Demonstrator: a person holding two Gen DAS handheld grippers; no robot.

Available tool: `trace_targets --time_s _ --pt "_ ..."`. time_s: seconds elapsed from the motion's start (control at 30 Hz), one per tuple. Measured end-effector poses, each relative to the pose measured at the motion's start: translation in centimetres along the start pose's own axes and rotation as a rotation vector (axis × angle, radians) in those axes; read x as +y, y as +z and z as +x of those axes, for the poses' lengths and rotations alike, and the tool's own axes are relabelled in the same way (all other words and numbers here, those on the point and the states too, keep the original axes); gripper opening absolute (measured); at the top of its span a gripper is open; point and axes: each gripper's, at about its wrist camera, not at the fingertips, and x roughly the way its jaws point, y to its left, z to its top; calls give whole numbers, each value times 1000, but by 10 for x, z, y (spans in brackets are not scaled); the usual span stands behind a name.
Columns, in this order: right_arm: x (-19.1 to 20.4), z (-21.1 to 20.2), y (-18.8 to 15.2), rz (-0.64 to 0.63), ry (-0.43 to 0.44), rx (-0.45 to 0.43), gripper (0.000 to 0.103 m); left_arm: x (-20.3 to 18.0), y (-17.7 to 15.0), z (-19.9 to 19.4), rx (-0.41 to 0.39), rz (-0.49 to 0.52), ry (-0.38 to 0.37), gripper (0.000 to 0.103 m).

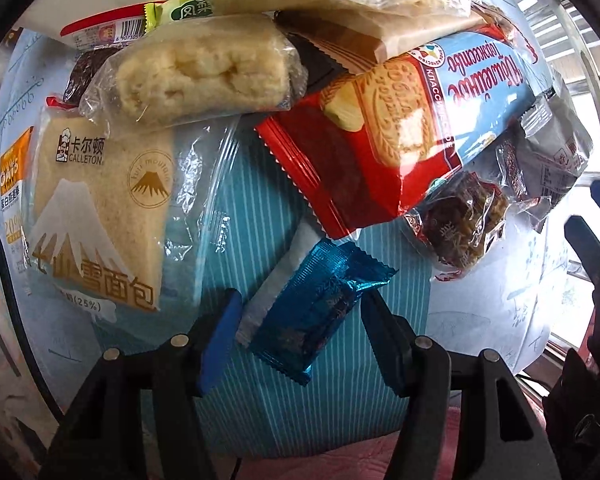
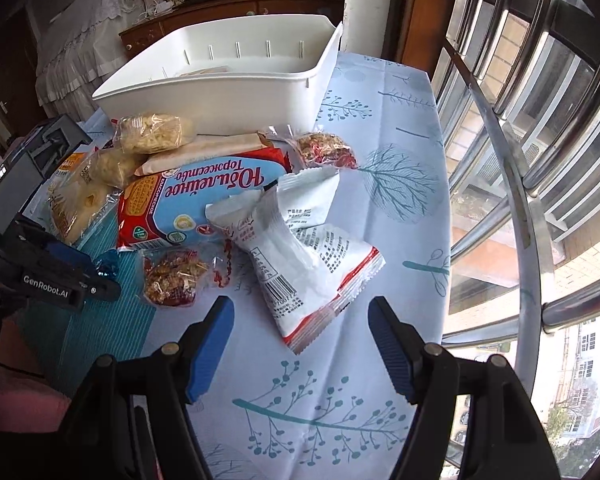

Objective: Organize snacks
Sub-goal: 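Grasp the blue wrapped bar with the left tool while the right tool grasps the white snack bag, then carry the blue bar in the left tool while the right tool carries the white bag to the basket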

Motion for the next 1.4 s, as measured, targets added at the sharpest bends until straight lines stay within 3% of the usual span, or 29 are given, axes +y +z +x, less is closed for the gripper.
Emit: trace_targets --time_s 0.27,0.47,0.57,0.83,1.1,1.23,1.4 --pt "7 24 20 -5 -7 -16 70 -19 -17 -4 -33 62 90 43" --pt "4 41 32 11 -33 -14 70 -16 -24 -6 -55 40 77 37" --pt "6 47 35 4 -37 -7 70 -6 -27 -5 -67 27 68 35" --pt "4 48 41 -12 -4 -13 52 9 -41 -9 -90 -31 58 31" --pt "-8 39 45 14 46 -8 44 20 -55 -13 -116 -117 16 29" --pt "-12 33 47 36 53 -10 43 26 -74 -25 -159 -141 7 29" --pt "-10 18 49 16 49 -53 43 33 -102 -57 -272 -166 -11 29"
